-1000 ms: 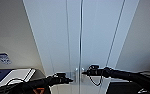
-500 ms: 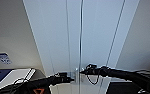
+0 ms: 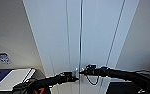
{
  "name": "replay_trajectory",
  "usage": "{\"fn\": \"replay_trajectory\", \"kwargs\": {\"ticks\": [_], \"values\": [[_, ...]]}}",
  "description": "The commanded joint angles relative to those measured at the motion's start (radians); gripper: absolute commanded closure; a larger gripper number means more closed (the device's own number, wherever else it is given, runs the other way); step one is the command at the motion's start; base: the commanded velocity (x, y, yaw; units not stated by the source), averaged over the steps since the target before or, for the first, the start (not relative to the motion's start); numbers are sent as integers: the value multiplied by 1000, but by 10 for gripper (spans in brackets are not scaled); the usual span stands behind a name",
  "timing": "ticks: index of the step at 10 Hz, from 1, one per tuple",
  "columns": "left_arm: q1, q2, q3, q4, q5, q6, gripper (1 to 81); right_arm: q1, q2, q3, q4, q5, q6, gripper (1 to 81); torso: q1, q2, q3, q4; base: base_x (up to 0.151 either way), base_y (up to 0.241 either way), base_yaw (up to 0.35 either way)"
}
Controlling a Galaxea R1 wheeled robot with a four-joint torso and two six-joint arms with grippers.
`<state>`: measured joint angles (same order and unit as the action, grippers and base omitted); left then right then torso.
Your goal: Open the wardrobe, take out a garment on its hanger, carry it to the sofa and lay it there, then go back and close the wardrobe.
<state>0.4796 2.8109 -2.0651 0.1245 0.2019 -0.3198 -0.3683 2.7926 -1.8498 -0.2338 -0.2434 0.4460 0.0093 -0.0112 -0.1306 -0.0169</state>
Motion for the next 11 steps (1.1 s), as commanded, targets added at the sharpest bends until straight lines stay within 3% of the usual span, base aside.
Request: {"fn": "replay_trajectory", "kwargs": {"ticks": [1,7,11], "values": [[-184,45,-24,10,2,-2,10,165,6,43,-2,4,2,10,0,0,0,0,0,0,0],[-186,150,-61,15,-35,1,10,134,1,75,-2,6,2,10,0,0,0,0,0,0,0],[-181,96,188,17,-30,1,10,70,1,178,-38,13,-9,10,0,0,0,0,0,0,0]]}}
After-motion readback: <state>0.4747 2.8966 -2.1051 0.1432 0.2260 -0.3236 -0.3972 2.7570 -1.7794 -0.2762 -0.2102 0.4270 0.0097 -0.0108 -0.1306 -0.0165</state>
